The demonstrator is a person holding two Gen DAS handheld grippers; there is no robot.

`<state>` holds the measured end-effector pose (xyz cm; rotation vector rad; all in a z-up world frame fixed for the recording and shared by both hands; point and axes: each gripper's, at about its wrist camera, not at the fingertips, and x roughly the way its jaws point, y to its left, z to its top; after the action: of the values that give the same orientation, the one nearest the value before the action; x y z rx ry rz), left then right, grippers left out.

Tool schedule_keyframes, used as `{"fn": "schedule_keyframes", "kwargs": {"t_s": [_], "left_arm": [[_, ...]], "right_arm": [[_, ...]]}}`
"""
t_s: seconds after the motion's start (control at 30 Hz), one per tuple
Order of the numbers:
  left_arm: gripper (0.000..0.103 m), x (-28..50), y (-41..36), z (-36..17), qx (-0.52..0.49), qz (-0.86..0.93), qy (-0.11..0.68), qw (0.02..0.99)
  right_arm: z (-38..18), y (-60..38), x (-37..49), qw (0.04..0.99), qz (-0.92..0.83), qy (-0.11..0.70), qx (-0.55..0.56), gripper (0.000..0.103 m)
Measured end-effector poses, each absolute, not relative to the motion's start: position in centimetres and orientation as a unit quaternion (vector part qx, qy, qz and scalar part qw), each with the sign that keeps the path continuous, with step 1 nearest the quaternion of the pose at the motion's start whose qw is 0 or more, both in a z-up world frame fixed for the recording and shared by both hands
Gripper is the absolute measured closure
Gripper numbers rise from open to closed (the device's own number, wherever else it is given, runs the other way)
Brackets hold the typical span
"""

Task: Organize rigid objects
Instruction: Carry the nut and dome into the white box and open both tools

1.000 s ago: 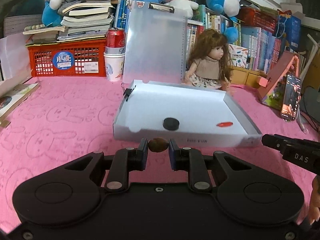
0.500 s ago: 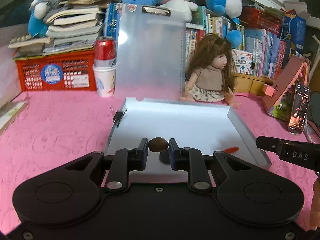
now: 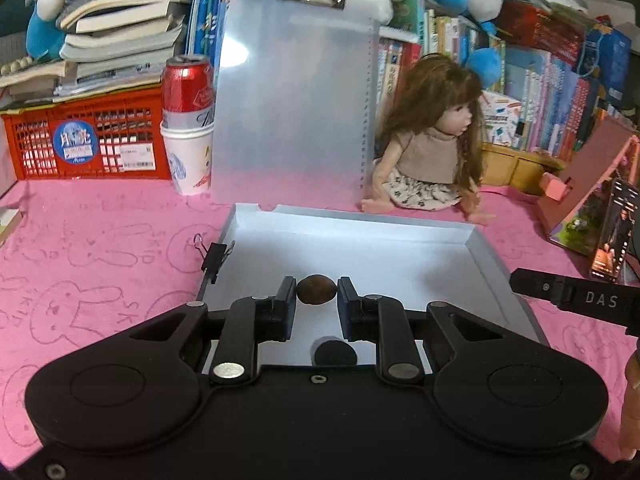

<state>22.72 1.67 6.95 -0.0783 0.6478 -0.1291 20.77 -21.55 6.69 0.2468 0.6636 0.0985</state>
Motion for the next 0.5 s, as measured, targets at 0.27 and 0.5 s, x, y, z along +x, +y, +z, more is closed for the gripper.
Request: {"fn": "schedule_keyframes", "kwargs": {"t_s": [0.27,0.5], "left_arm": [[0.082,25.0,1.9,5.7,-0.039,-0.066,0.350,0.934],[0.082,26.1,1.0,4.3,-0.033,-0.070,0.366,0.927]], "right_arm": [[5.7,-21.4,22.8,0.925,0.047,0.357,0.119,0.070],[4.8,-19.9,24.2,0.920,0.053,0.376,0.095,0.070]]}}
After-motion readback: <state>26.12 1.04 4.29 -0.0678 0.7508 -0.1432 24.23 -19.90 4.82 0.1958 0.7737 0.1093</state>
